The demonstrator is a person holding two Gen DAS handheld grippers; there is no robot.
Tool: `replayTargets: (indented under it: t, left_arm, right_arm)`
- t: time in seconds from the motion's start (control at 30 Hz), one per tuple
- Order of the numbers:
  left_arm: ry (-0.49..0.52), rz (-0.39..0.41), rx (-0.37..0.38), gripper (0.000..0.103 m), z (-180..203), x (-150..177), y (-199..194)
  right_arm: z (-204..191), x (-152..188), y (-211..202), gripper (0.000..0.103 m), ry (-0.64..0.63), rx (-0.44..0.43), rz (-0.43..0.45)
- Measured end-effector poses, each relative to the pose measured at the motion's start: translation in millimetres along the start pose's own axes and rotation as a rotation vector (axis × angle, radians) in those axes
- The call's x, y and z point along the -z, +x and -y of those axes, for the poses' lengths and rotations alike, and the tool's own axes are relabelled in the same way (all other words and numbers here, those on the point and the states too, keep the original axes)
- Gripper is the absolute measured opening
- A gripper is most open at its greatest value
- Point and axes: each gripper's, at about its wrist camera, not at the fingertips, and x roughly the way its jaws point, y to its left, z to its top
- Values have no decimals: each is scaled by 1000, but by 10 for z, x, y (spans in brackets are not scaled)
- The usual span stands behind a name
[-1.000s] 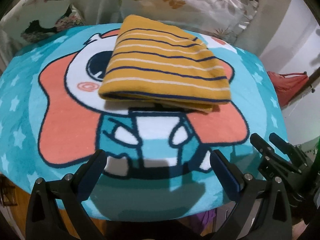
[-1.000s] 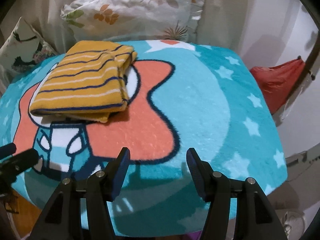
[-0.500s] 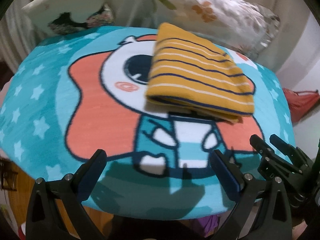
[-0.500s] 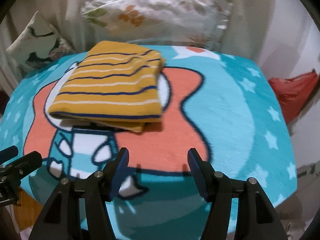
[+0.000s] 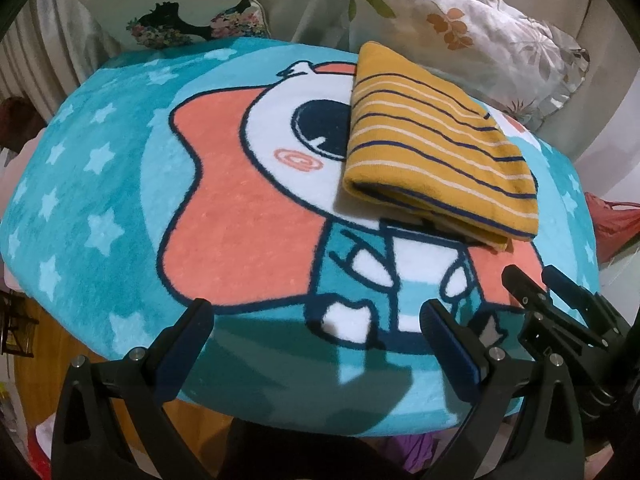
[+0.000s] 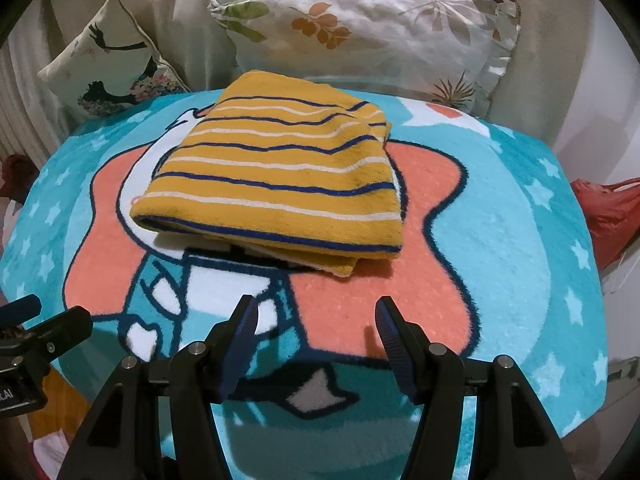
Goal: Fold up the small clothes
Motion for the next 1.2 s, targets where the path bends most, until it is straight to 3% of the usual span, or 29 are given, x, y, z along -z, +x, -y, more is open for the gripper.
replayTargets:
  t: [0.47, 1.2]
  left_arm:
    - [91, 25, -15, 102, 315, -31, -21]
    - [67, 16, -17, 102, 304, 38, -30]
  right_arm:
    - [287, 54, -97, 66, 70, 43, 19]
    - [215, 94, -142, 68, 37, 25, 24]
